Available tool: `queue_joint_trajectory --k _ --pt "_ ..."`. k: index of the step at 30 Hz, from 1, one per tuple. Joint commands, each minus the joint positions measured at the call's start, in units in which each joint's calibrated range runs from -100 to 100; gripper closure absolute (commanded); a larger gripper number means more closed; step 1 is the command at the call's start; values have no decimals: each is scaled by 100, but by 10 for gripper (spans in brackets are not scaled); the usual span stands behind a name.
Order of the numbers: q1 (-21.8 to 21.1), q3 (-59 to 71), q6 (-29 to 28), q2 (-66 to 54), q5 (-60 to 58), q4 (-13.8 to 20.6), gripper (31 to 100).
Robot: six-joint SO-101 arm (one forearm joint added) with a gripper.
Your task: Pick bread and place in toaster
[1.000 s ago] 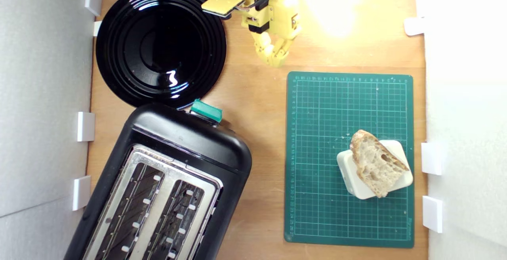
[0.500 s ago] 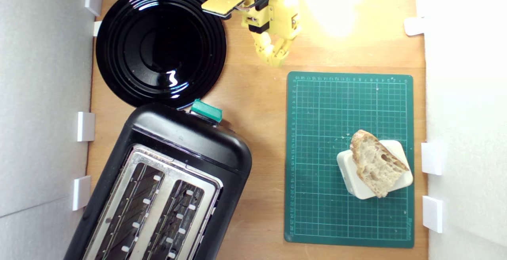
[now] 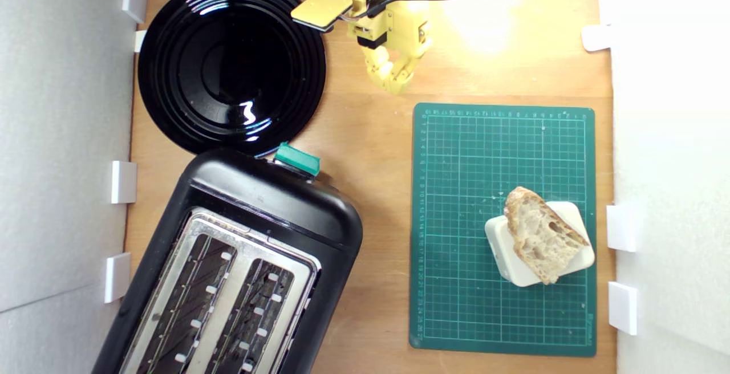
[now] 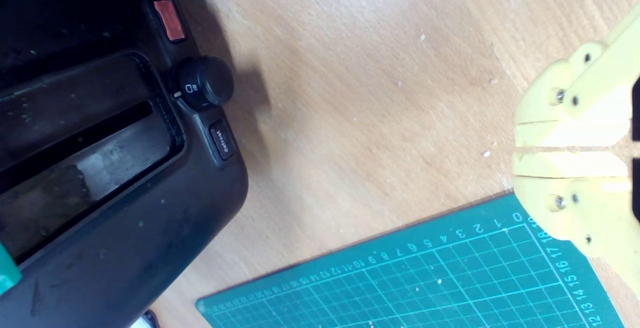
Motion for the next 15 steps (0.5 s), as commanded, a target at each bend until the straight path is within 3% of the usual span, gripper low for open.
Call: queue_joint_trajectory --k 1,8,15 --pt "22 -12 32 -20 -77 84 993" --pt "30 -66 32 79 -196 84 992" --pt "159 -121 -10 753 -1502 84 992"
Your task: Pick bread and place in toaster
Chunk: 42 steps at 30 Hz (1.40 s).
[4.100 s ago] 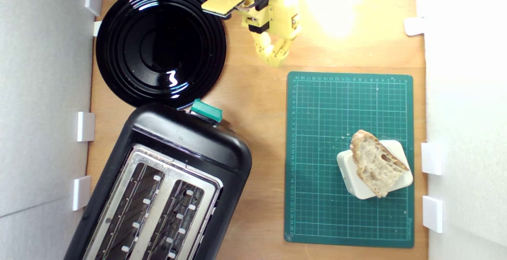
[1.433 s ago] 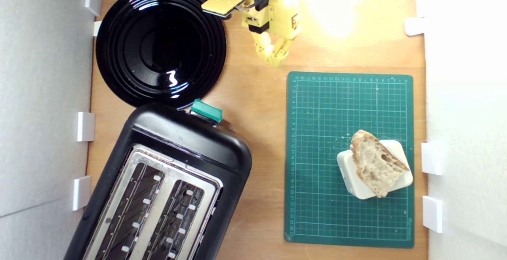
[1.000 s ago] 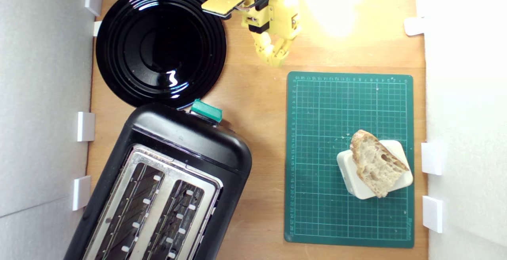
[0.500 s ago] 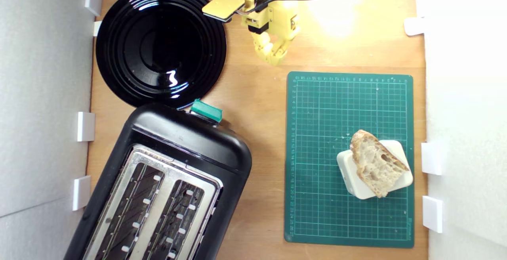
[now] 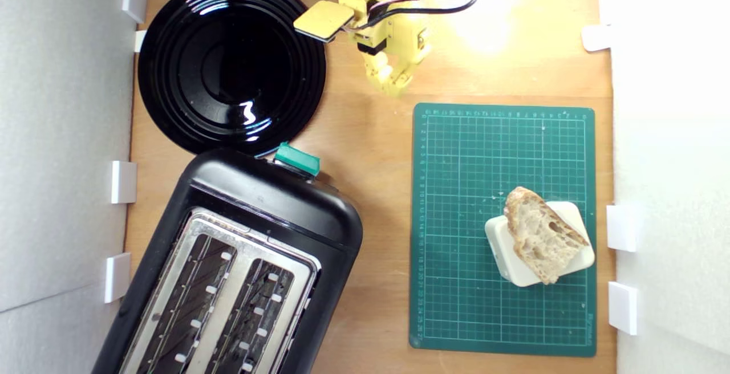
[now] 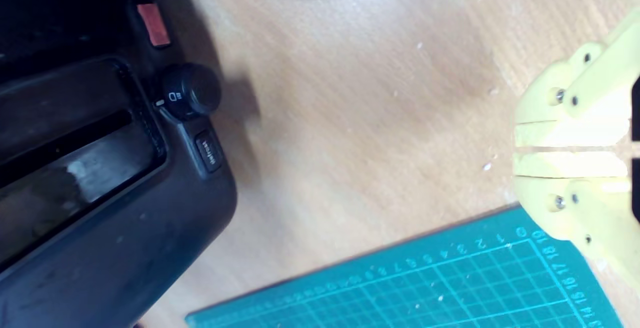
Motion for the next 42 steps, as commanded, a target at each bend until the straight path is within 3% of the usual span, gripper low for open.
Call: queue_joint_trajectory --k 1,8,22,29,38,39,42 --pt "147 -158 -10 282 -842 57 992" --pt "147 -185 -36 1131 -2446 -34 992" --pt "43 -112 -685 3701 -5851 57 991" --pt "-513 -112 -737 4958 -6994 57 991" --pt "-852 -103 -999 5507 -7728 75 991" --pt "-852 -112 -1062 5673 -7856 184 991" --pt "-731 -185 -1470 6314 -8308 1009 991"
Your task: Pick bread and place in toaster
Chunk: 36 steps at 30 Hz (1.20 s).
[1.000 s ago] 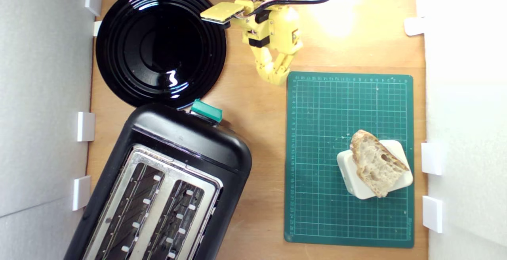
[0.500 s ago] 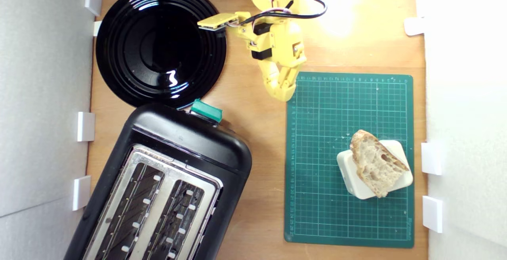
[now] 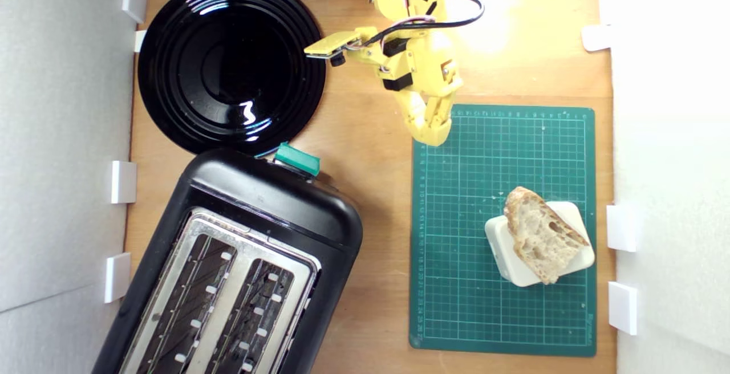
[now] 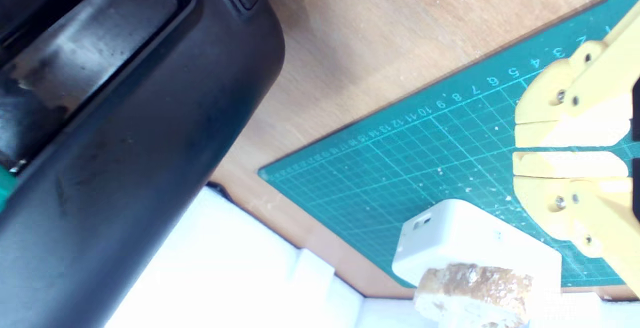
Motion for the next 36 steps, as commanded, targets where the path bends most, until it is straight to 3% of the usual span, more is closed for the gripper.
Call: queue_joint_trajectory --k 1,5,10,18,24,31,33,36 --pt "169 -194 -426 651 -665 915 991" --pt "282 -312 -556 1009 -955 1214 991" --pt "298 -557 -593 1283 -1211 1241 991" --pt "274 -1928 -604 2797 -1236 1250 989" --pt "314 -2109 -750 3438 -2362 1849 938" --pt "274 -2118 -980 3654 -3122 1940 932" --pt "298 -2118 -965 3796 -3335 2112 901" --pt "322 -2128 -938 4062 -3694 2112 792"
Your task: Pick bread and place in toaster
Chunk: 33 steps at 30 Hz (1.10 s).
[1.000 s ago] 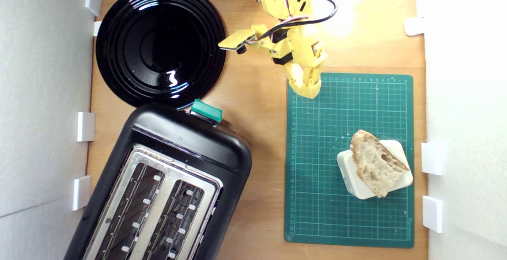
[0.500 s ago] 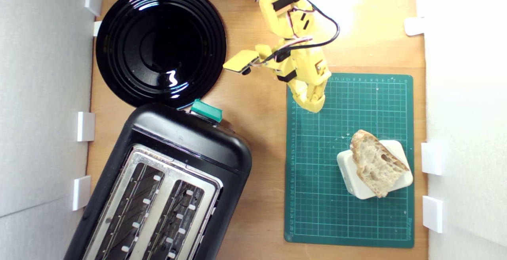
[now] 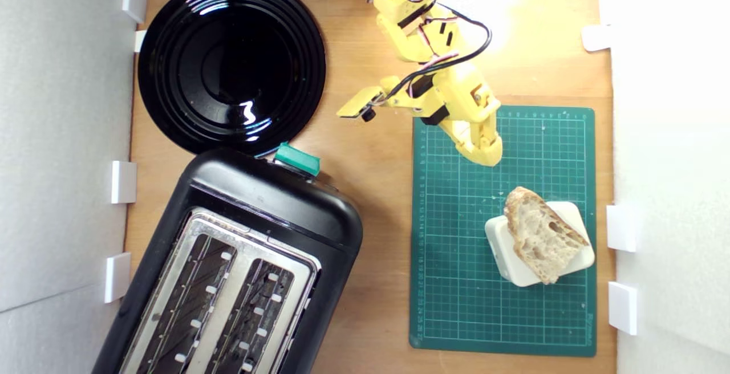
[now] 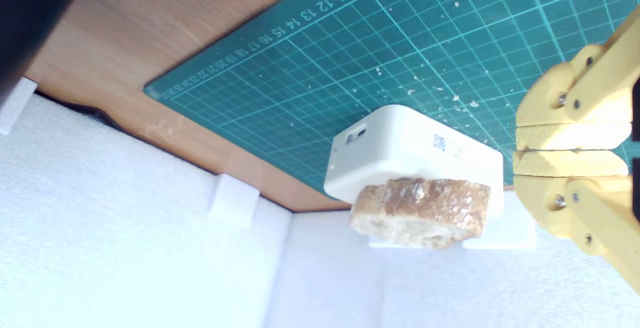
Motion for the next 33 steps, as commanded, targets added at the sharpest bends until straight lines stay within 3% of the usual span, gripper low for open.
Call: queue_joint_trajectory --k 1,18,33 --pt "38 -223 34 80 -422 33 777" --pt "95 -314 40 371 -823 14 500" --pt "30 -1258 -2 1128 -1088 5 500"
